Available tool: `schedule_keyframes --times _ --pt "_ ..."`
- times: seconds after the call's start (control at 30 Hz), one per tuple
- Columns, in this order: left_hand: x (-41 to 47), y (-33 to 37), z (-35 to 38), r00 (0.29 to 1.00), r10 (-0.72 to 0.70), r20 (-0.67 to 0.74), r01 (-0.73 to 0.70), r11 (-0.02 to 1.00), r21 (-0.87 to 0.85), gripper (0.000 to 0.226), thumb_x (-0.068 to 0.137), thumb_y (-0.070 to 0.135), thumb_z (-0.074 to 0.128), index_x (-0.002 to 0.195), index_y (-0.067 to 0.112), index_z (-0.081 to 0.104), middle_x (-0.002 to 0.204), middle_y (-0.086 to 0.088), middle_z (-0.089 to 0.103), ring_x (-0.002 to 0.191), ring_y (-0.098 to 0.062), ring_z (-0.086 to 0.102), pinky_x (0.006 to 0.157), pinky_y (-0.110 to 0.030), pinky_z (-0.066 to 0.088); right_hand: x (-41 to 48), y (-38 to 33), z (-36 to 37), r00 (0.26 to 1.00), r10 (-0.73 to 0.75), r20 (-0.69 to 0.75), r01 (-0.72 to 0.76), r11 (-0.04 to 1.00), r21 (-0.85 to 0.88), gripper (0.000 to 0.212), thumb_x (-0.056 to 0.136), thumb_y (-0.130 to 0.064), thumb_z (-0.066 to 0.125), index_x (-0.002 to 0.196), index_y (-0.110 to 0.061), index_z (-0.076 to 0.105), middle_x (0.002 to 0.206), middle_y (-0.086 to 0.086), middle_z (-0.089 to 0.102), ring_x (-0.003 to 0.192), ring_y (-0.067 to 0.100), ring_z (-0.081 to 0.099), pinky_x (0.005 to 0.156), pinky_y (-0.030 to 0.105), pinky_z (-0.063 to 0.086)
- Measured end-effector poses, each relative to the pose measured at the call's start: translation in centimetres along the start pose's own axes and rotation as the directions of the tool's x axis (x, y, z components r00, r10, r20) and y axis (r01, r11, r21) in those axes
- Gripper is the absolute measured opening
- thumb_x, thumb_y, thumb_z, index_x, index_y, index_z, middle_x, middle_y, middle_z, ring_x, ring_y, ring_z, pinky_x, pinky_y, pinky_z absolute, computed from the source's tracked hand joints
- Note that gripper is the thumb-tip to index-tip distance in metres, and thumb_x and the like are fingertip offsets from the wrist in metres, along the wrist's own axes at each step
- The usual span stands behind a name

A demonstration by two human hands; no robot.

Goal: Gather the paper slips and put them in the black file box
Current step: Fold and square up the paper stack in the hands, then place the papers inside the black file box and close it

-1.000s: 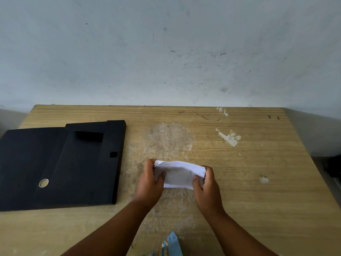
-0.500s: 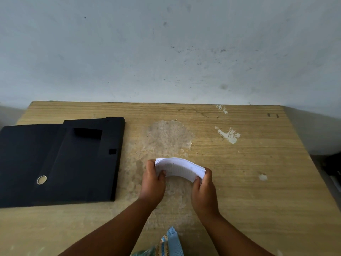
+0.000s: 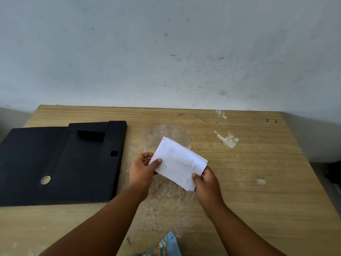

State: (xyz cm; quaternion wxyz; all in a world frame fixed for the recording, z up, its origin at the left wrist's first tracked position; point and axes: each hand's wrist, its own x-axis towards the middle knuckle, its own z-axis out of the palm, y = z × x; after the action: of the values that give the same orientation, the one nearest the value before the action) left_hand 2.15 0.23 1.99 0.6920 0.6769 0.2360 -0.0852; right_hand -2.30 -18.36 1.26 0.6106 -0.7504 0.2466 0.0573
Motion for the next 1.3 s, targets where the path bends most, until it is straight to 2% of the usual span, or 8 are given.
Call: schedule_keyframes --times 0.1,0.27,0.4,0.57,0.8,1.0,1.2,1.3 --pt "-1.9 1.2 1.2 0.99 -0.083 0.115 0.121 0.917 -0.38 0.028 0.09 0.004 0.07 0.118 0.006 0.065 0.114 -0.014 0.075 0.102 -0.026 0.074 0.084 -0.039 0.06 -0.8 -1.6 0.6 0.992 0.078 0.099 -0.106 0.944 0.312 0.037 0.097 -0.003 0.051 0.125 -0.025 0.06 0.113 -0.001 0.072 0.101 0.019 0.07 0.078 0.043 0.062" --pt "-4.9 1.5 3.3 0.996 0.056 0.068 -0.031 0.946 -0.322 0.02 0.098 0.005 0.06 0.115 0.012 0.068 0.105 -0.002 0.08 0.096 -0.017 0.077 0.072 -0.031 0.062 -2.2 -2.3 1.7 0.975 0.052 0.217 -0.155 0.858 0.49 0.038 0.094 0.0 0.051 0.123 -0.021 0.064 0.114 0.006 0.075 0.104 0.025 0.072 0.086 0.045 0.058" --pt "-4.9 1.8 2.3 0.985 0.139 0.107 -0.122 0.981 -0.153 0.023 0.097 0.006 0.062 0.117 0.017 0.067 0.107 0.002 0.079 0.098 -0.014 0.076 0.07 -0.025 0.06 -1.5 -2.3 -0.3 0.995 0.018 0.1 -0.053 0.932 0.359 0.02 0.09 -0.004 0.06 0.104 -0.015 0.07 0.105 0.011 0.075 0.092 0.022 0.071 0.076 0.034 0.056" --pt "-4.4 1.8 1.7 0.971 0.186 0.15 -0.193 0.98 0.039 0.024 0.096 0.012 0.065 0.117 0.023 0.067 0.108 0.006 0.078 0.101 -0.014 0.074 0.083 -0.034 0.059 -0.4 -3.4 -2.4 0.959 -0.215 0.185 0.2 0.975 0.095 0.006 0.088 -0.016 0.072 0.093 -0.018 0.072 0.09 0.001 0.077 0.084 0.015 0.074 0.074 0.035 0.061" --pt "-4.3 1.2 2.5 0.951 0.256 0.172 -0.292 0.927 0.236 0.024 0.097 0.012 0.063 0.111 0.03 0.068 0.097 0.013 0.078 0.09 0.002 0.071 0.069 -0.011 0.052 0.5 -3.6 -1.3 0.925 -0.362 0.117 0.375 0.917 -0.135 0.011 0.093 -0.021 0.063 0.103 -0.022 0.06 0.092 -0.004 0.072 0.083 0.011 0.069 0.07 0.036 0.058" --pt "-4.6 -2.1 4.3 0.941 0.338 -0.016 -0.321 0.905 0.279 0.02 0.098 0.015 0.061 0.115 0.025 0.062 0.101 0.007 0.072 0.092 -0.006 0.069 0.076 -0.029 0.059 -1.2 0.5 0.8 0.882 -0.471 -0.025 0.449 0.855 -0.26 0.018 0.101 -0.016 0.048 0.118 -0.013 0.055 0.086 -0.01 0.064 0.068 -0.001 0.06 0.058 0.006 0.041" --pt "-4.2 -5.0 4.6 0.973 0.232 0.007 -0.229 0.956 0.183 0.04 0.097 0.007 0.06 0.123 0.033 0.042 0.116 0.01 0.061 0.107 -0.005 0.062 0.084 -0.026 0.055 -0.8 4.3 2.0 0.928 -0.369 0.056 0.368 0.882 -0.292 0.029 0.101 -0.017 0.044 0.13 -0.012 0.046 0.11 0.006 0.07 0.092 0.02 0.07 0.071 0.026 0.05" --pt "-3.5 -5.2 4.0 0.974 0.219 0.061 -0.228 0.946 0.232 0.028 0.101 0.009 0.054 0.122 0.024 0.041 0.114 0.007 0.061 0.105 -0.007 0.062 0.076 -0.017 0.052 -0.5 4.9 2.3 0.927 -0.372 0.056 0.367 0.863 -0.348 0.035 0.102 -0.017 0.042 0.136 -0.011 0.044 0.115 0.006 0.069 0.096 0.021 0.069 0.077 0.037 0.055"
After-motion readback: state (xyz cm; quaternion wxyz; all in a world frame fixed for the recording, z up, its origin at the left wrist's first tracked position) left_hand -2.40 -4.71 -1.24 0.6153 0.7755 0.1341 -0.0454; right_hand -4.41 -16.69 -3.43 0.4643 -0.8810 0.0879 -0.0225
